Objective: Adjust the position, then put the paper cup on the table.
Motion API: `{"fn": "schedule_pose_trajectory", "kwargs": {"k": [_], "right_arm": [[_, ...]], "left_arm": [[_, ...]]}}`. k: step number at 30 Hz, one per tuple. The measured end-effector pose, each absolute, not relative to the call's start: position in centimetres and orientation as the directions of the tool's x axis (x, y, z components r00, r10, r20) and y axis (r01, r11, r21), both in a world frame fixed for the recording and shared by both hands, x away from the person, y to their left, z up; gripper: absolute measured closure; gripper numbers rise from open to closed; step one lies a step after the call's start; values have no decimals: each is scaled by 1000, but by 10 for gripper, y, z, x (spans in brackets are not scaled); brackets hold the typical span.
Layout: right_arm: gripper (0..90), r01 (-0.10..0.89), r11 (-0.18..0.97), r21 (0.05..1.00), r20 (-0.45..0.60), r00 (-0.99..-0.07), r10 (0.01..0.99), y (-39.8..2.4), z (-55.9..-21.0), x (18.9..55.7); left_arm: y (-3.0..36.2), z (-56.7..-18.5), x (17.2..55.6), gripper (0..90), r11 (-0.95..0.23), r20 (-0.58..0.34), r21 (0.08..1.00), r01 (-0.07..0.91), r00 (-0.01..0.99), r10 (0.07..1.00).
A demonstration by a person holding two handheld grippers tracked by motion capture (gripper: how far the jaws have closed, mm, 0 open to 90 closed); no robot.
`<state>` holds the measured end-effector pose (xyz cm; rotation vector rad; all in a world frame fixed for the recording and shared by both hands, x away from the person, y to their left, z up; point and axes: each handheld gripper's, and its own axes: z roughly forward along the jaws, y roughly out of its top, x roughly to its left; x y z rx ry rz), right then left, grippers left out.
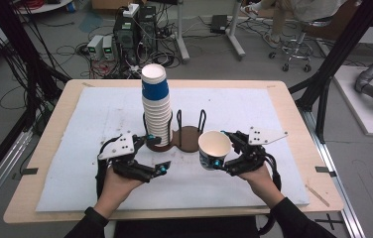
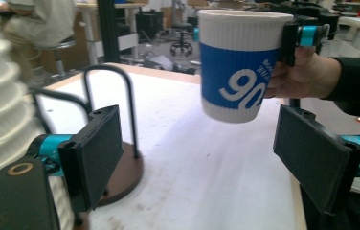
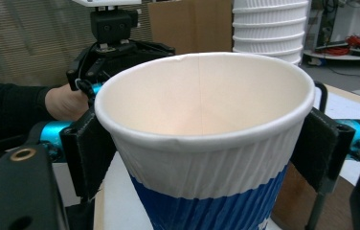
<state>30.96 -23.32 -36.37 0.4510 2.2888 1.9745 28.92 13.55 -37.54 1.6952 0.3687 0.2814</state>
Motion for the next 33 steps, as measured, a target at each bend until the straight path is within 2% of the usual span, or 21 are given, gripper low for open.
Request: {"fn": "schedule_pose_trajectory", "kwargs": {"k": [10,25,33], "right_arm": [[194,168,119,978,128,-948,292,-243,-363,310],[195,155,117,981,115,-948,296,-246,-361,308],[195,140,124,982,94,-941,326,-253,-358,309]], "left_arm": [[162,-375,286,173,-123,4,991,61,885,466],[160,-379,283,173,-141,51,990,21,871,488],[159,-383,286,172,-158,39,986,47,864,503]]}}
